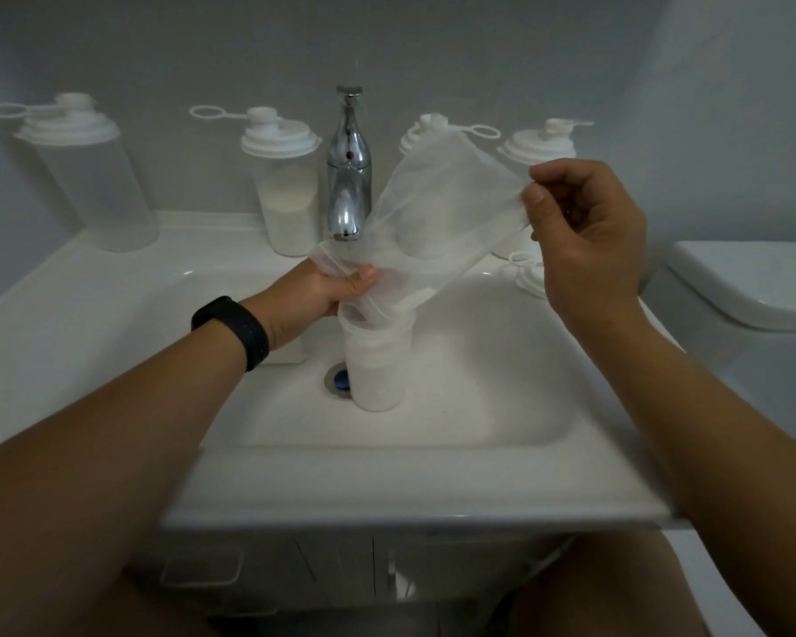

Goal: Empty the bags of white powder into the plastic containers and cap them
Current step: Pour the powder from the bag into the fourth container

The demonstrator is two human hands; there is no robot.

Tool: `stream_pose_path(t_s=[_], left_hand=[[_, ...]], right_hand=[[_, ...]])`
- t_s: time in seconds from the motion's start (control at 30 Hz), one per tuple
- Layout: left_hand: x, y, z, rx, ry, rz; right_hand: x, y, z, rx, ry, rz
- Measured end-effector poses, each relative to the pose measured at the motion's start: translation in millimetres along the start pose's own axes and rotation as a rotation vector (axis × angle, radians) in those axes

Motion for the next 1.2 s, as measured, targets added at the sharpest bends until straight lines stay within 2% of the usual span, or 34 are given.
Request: stream_pose_path(t_s=[0.2,0.27,0.37,0.43,0.57,0.7,0.93,1.2], left_hand=[[0.5,0.9,-2.0,0.005,-0.016,0.006],[-0.7,1.6,-1.1,0.003,-0.013,0.008],[-0.9,1.2,0.4,-0.005,0.009,0.008],[0.0,1.0,-0.5,0.001,0.013,0.006],[-0.3,2.6,-3.3,0.011,-0.001,-0.004],[3.7,3.8,-5.7,0.011,-0.024,0.012],[5.3,3.3,-3.3,-0.007,-0.089,0.02],[2.7,0.9,2.5,-0.025,-0.048,0.007]], right_hand=[[1.0,-0.7,-0.7,0.009,-0.043,0.001],[10.0,-0.1,-14.9,0.14,-0.098,0.081],[30.5,13.7,-46.3,0.415,-0.098,0.311],[37.1,20.1,-51.9,0.463,-0.092,0.384],[29.5,12.2,-43.2,0.396,-0.141,0.26],[25.7,9.3,-34.4,0.292,-0.13,0.219],[24.6,7.4,-33.8,0.264,-0.117,0.21],[25.3,7.6,-32.6,0.261,-0.113,0.206]])
Point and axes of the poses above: each hand's wrist, its own y-axis away from the middle knuckle, its own x-axis out of the palm, z = x × y, the point moved 9 cm from there along -y, towards the middle knuckle, and after that the axes turned 4 degrees about -x, right-handed, at the moved point
